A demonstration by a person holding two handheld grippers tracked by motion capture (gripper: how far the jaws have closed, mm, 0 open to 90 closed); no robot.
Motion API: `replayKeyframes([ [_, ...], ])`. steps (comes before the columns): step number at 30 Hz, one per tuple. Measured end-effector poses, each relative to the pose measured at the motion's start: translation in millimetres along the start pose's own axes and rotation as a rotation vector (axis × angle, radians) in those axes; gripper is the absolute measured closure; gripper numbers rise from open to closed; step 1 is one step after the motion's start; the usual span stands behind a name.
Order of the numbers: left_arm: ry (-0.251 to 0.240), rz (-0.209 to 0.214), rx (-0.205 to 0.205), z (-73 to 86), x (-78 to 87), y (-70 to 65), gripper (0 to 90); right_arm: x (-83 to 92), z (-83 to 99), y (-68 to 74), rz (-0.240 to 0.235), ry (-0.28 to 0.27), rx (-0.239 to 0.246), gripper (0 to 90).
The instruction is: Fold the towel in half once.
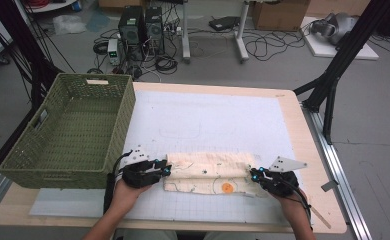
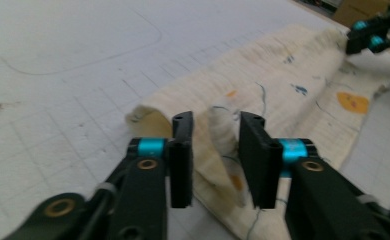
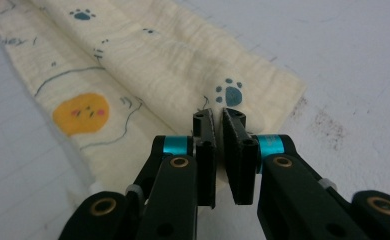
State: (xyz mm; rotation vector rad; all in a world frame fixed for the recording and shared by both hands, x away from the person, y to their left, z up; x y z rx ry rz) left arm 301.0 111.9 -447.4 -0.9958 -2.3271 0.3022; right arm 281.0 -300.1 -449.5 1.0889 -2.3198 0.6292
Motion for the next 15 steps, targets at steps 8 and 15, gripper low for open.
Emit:
replayKeyframes([
  [8, -0.091, -0.034, 0.045, -13.1, 15.6, 13.7, 58.3, 25.6, 6.9, 6.8, -0.099, -0.065, 0.032, 73.6],
  [15, -0.052, -0.054, 0.028, -10.8, 6.4, 11.4, 58.4, 48.2, 13.4, -6.9, -0.01, -0.157, -0.068, 69.7],
])
Point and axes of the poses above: each handheld gripper's, and its own axes: x roughly backward along the jaws, z roughly out of its underside, y roughly to its left, the point moved 2 cm from there along -x, roughly forward along the jaws, and after that the axes turned 13 degrees about x, right-handed, at the moved point
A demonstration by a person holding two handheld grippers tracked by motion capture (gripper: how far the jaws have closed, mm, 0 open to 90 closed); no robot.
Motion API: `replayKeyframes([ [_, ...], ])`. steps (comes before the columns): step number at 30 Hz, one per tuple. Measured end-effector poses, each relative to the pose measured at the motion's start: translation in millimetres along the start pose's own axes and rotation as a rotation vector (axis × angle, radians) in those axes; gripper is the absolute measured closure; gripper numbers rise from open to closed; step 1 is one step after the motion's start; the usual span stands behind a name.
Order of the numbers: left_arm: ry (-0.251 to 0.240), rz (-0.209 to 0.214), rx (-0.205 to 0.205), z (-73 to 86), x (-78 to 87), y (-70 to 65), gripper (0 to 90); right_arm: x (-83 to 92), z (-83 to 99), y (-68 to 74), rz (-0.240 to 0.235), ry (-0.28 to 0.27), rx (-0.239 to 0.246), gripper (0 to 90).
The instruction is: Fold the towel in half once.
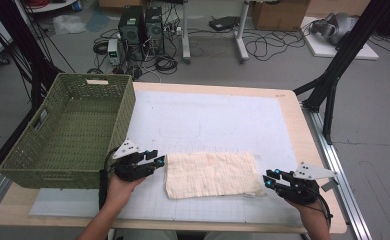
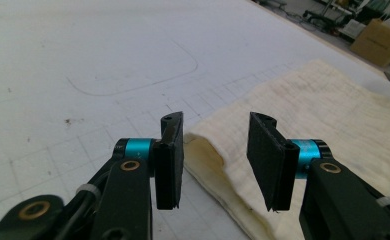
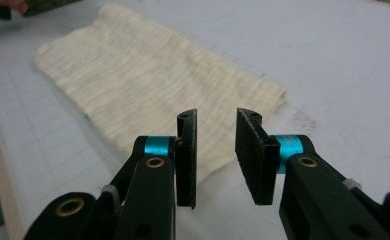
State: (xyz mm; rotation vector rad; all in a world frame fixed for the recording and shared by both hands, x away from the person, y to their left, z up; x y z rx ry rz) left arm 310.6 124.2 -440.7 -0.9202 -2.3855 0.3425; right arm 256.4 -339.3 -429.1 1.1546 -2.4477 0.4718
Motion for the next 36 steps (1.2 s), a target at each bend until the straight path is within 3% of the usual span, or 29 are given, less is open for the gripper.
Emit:
replayKeyframes([
  [5, 0.058, -0.02, 0.0, 2.5, -14.0, 0.2, 59.8, -8.3, 2.9, -2.8, 0.048, 0.035, -0.023, 66.9],
  [12, 0.118, -0.026, -0.007, 6.0, -23.3, -2.6, 63.8, -19.3, 0.0, 0.9, 0.037, 0.075, 0.0, 65.5],
  [16, 0.151, 0.009, -0.015, 8.8, -27.0, -8.5, 66.5, -19.8, -0.3, 1.1, 0.037, 0.074, 0.002, 65.5],
  [18, 0.161, -0.009, -0.029, 10.6, -30.5, -10.0, 71.7, -19.4, -0.5, 1.1, 0.039, 0.073, -0.001, 65.5],
  [20, 0.154, -0.041, -0.054, 10.8, -33.4, -9.7, 84.9, -19.9, -0.4, 0.9, 0.039, 0.073, 0.002, 65.5],
  [21, 0.146, -0.055, -0.059, 10.0, -34.1, -8.9, 86.6, -20.0, -0.5, 1.2, 0.038, 0.073, 0.001, 65.5],
  [24, 0.105, -0.064, -0.057, 4.8, -33.0, -7.2, 87.9, -20.7, -1.3, 2.0, 0.039, 0.074, 0.002, 65.5],
  [28, 0.069, -0.061, 0.009, -0.1, -30.5, -0.1, 87.8, -24.5, -2.3, 3.8, 0.035, 0.08, 0.005, 65.4],
  [32, 0.064, -0.096, 0.002, 0.1, -32.0, 6.7, 87.4, -29.4, -4.1, 5.8, 0.042, 0.085, 0.009, 64.9],
  [34, 0.058, -0.11, -0.006, 0.0, -32.1, 8.5, 81.4, -32.1, -5.0, 7.0, 0.041, 0.09, 0.013, 64.4],
  [35, 0.049, -0.114, 0.001, -0.9, -31.1, 9.2, 70.5, -33.2, -5.5, 7.6, 0.044, 0.092, 0.012, 63.7],
  [36, 0.044, -0.104, 0.004, -1.9, -29.4, 10.0, 65.7, -34.1, -6.1, 7.7, 0.05, 0.093, 0.013, 63.3],
])
Point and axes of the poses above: each handheld gripper's, and its own axes: x roughly backward along the jaws, z roughly out of its underside, y roughly to its left, the point moved 2 cm from there along -x, roughly forward along the jaws, and after that the axes turned 13 degrees about x, right-handed, at the moved point
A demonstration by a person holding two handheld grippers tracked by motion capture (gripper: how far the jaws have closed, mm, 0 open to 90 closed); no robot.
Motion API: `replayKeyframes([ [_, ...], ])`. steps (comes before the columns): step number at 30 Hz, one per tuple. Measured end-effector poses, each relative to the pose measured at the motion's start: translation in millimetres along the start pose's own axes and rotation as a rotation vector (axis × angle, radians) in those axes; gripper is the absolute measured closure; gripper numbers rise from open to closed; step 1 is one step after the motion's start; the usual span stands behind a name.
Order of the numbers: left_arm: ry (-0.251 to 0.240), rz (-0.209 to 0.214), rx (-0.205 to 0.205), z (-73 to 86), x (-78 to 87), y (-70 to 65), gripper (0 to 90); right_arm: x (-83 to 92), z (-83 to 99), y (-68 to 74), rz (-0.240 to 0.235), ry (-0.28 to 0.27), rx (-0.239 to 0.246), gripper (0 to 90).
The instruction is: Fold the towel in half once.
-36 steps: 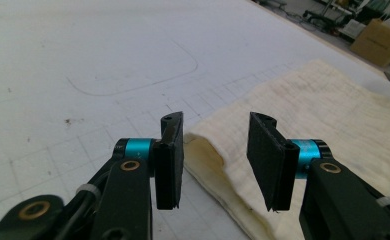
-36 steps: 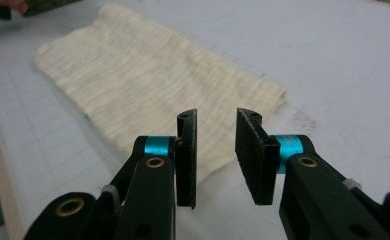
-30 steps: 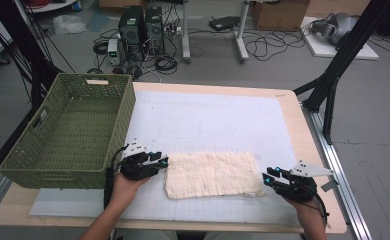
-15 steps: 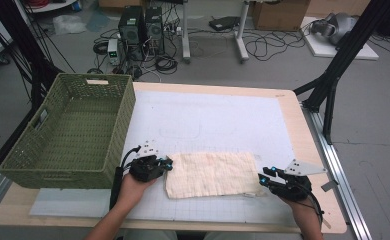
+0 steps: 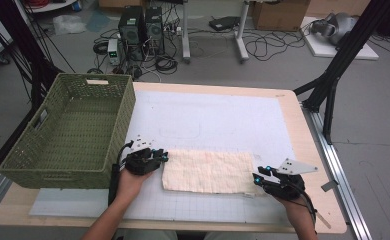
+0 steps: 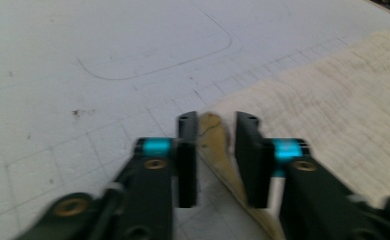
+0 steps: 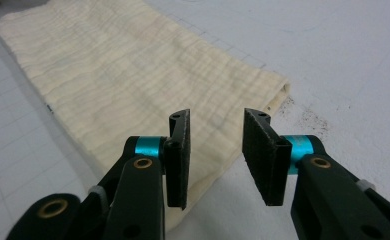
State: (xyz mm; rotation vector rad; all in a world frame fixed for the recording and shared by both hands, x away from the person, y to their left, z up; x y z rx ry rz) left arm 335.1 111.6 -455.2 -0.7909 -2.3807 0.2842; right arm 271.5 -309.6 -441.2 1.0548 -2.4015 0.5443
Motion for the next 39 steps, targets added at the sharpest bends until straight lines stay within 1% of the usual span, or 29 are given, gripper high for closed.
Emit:
replayKeyframes([
  [3, -0.027, 0.023, -0.017, -2.9, 3.5, -0.3, 60.5, -1.9, -2.6, -2.9, 0.046, 0.008, -0.016, 62.3],
  [4, -0.038, 0.029, -0.012, -3.2, 3.2, -0.8, 59.4, -3.0, -3.6, -5.0, 0.062, 0.011, -0.021, 62.4],
  [7, -0.044, 0.04, -0.022, -3.5, 0.9, -1.1, 59.1, -11.8, -8.0, -11.5, 0.089, 0.026, -0.052, 65.3],
  [8, -0.049, 0.041, -0.02, -3.9, 0.1, -1.5, 61.2, -16.2, -9.9, -14.0, 0.092, 0.025, -0.056, 66.7],
  [9, -0.051, 0.053, -0.027, -4.5, -0.6, -1.7, 67.2, -21.5, -12.6, -15.8, 0.087, 0.024, -0.06, 69.4],
  [10, -0.037, 0.054, -0.046, -6.1, -1.9, -2.6, 77.8, -27.6, -15.2, -16.7, 0.077, 0.023, -0.056, 72.1],
  [11, -0.02, 0.042, -0.064, -8.0, -3.7, -3.9, 86.5, -34.6, -17.6, -17.5, 0.066, 0.031, -0.047, 74.9],
  [12, -0.008, 0.041, -0.075, -11.6, -6.8, -5.5, 88.1, -39.9, -19.3, -17.0, 0.048, 0.044, -0.05, 75.4],
  [13, -0.007, 0.049, -0.075, -14.6, -9.6, -7.2, 88.7, -49.4, -21.2, -16.7, 0.032, 0.07, -0.04, 75.4],
  [15, 0.006, 0.025, -0.097, -18.1, -15.5, -9.8, 88.8, -62.4, -21.5, -16.1, 0.042, 0.112, -0.022, 75.3],
  [16, 0.034, 0.01, -0.099, -18.9, -18.9, -10.1, 88.9, -67.0, -20.2, -16.0, 0.048, 0.137, -0.012, 75.1],
  [17, 0.05, -0.011, -0.105, -18.9, -21.5, -10.1, 88.8, -69.2, -19.0, -16.4, 0.049, 0.141, -0.017, 75.0],
  [18, 0.061, -0.028, -0.111, -17.9, -23.4, -9.3, 88.8, -68.9, -18.2, -18.2, 0.051, 0.134, -0.02, 74.9],
  [21, 0.126, -0.098, -0.133, -13.0, -26.5, -5.9, 88.9, -63.9, -14.4, -22.0, 0.07, 0.136, -0.047, 74.9],
  [23, 0.147, -0.142, -0.14, -10.5, -26.1, -2.8, 88.9, -60.6, -11.9, -24.8, 0.09, 0.146, -0.061, 74.9],
  [25, 0.15, -0.178, -0.14, -10.4, -22.7, 0.8, 88.9, -57.9, -9.3, -28.1, 0.103, 0.154, -0.091, 70.3],
  [26, 0.136, -0.2, -0.137, -11.8, -20.1, 1.3, 88.8, -56.7, -7.8, -29.9, 0.102, 0.152, -0.108, 69.7],
  [27, 0.114, -0.206, -0.136, -14.0, -16.2, 1.6, 88.6, -55.4, -7.7, -30.6, 0.101, 0.148, -0.124, 69.7],
  [28, 0.084, -0.205, -0.136, -16.6, -12.6, 1.4, 87.8, -53.8, -8.3, -30.4, 0.108, 0.144, -0.117, 70.2],
  [29, 0.055, -0.199, -0.128, -19.4, -9.4, 0.3, 86.3, -52.2, -9.9, -29.7, 0.116, 0.137, -0.109, 70.2],
  [30, 0.031, -0.18, -0.125, -22.7, -6.3, -0.3, 85.2, -50.5, -11.5, -30.2, 0.123, 0.122, -0.098, 70.1],
  [31, -0.011, -0.123, -0.107, -26.3, -3.9, -2.0, 82.8, -48.7, -13.0, -30.6, 0.135, 0.11, -0.104, 69.7],
  [32, -0.028, -0.088, -0.096, -28.0, -3.4, -3.5, 81.6, -46.5, -14.4, -32.3, 0.14, 0.091, -0.109, 69.7],
  [34, -0.042, 0.02, -0.065, -30.7, -6.2, -7.5, 79.5, -44.7, -15.9, -34.5, 0.145, 0.064, -0.122, 69.8],
  [35, -0.039, 0.059, -0.052, -30.6, -10.3, -9.7, 79.5, -44.3, -16.5, -34.8, 0.138, 0.054, -0.127, 69.9],
  [36, -0.026, 0.082, -0.05, -29.4, -15.0, -11.4, 79.5, -44.9, -16.8, -35.4, 0.136, 0.049, -0.122, 70.0],
  [37, 0.017, 0.092, -0.071, -27.3, -22.4, -12.9, 79.8, -46.1, -17.1, -35.0, 0.129, 0.045, -0.125, 70.0],
  [38, 0.039, 0.076, -0.092, -25.7, -27.0, -13.8, 81.2, -48.1, -17.2, -34.4, 0.118, 0.045, -0.123, 70.3],
  [39, 0.056, 0.049, -0.121, -23.1, -32.4, -14.1, 81.7, -49.5, -17.4, -34.0, 0.112, 0.046, -0.118, 70.7],
])
Point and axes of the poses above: each handheld gripper's, and its own axes: x roughly backward along the jaws, z roughly out of its underside, y roughly to its left, the point moved 2 cm from there along -x, roughly forward along the jaws, and after that the axes turned 13 degrees about x, right-handed, at the moved point
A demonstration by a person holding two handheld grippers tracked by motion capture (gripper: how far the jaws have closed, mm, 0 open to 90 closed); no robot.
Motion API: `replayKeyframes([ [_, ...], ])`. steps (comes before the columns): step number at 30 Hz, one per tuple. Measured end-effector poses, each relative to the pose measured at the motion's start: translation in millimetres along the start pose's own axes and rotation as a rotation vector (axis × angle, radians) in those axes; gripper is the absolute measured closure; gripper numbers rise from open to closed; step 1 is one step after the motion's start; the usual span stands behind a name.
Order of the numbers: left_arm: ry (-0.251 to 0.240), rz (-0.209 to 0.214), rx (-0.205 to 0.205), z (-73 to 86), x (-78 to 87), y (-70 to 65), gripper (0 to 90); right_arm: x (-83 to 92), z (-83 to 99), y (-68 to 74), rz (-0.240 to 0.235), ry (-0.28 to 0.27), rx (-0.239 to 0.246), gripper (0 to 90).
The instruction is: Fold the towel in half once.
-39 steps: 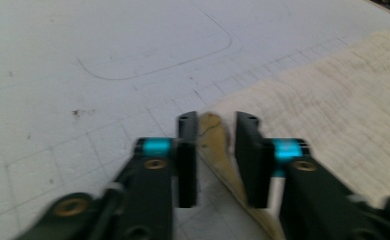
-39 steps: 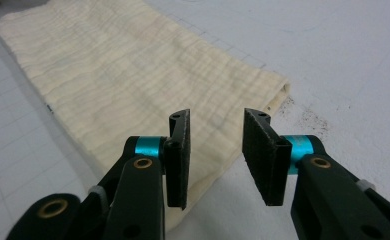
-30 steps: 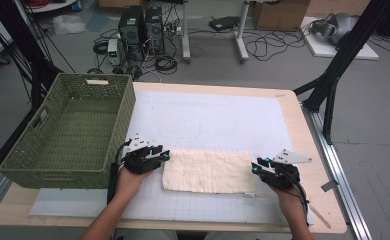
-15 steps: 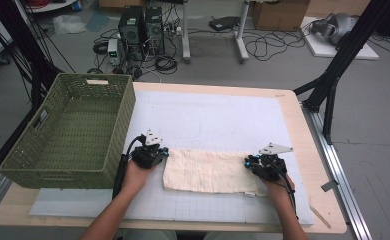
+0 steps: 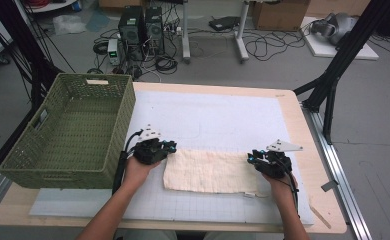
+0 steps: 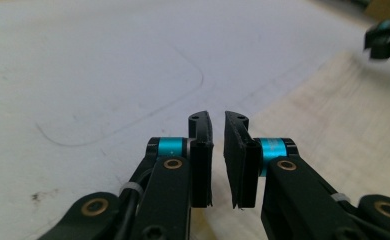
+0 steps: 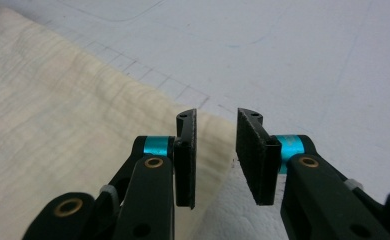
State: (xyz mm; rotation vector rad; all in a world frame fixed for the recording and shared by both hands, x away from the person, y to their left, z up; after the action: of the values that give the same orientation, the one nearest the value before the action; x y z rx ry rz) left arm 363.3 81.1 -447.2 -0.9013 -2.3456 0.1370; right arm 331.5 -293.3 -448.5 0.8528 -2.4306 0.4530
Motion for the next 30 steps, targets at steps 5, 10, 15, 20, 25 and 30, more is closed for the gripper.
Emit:
replayKeyframes([
  [5, 0.091, -0.116, -0.05, 8.3, -10.0, 3.3, 85.8, -7.3, 1.7, 1.2, -0.003, 0.039, 0.021, 70.9],
  [10, 0.075, -0.201, -0.043, 4.7, -2.1, 7.0, 75.3, -5.6, 4.3, -4.9, 0.011, 0.029, -0.005, 69.6],
  [15, -0.029, -0.098, 0.033, -2.0, 5.5, 13.0, 64.5, -4.7, -0.2, -12.2, 0.013, -0.01, -0.021, 66.9],
  [20, 0.062, -0.074, 0.057, 5.8, -8.4, 16.0, 53.1, -21.8, -8.1, -10.1, -0.032, 0.01, 0.011, 61.5],
  [25, 0.096, -0.078, 0.012, 8.2, -9.6, 11.8, 82.0, -31.1, -1.8, -10.6, -0.057, 0.076, 0.019, 74.7],
  [30, 0.062, -0.094, 0.058, 5.3, -5.6, 16.9, 85.7, -29.5, -3.4, -7.1, -0.052, 0.088, 0.01, 85.2],
])
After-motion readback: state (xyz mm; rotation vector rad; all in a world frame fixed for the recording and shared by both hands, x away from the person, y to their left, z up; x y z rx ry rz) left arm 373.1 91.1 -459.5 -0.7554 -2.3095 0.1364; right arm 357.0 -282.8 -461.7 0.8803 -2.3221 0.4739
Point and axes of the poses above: each handheld gripper's, and its own axes: x roughly backward along the jaws, z roughly out of its underside, y roughly to its left, the point moved 2 cm from there along -x, roughly forward along the jaws, and after that the axes turned 13 degrees about x, right-handed, at the moved point
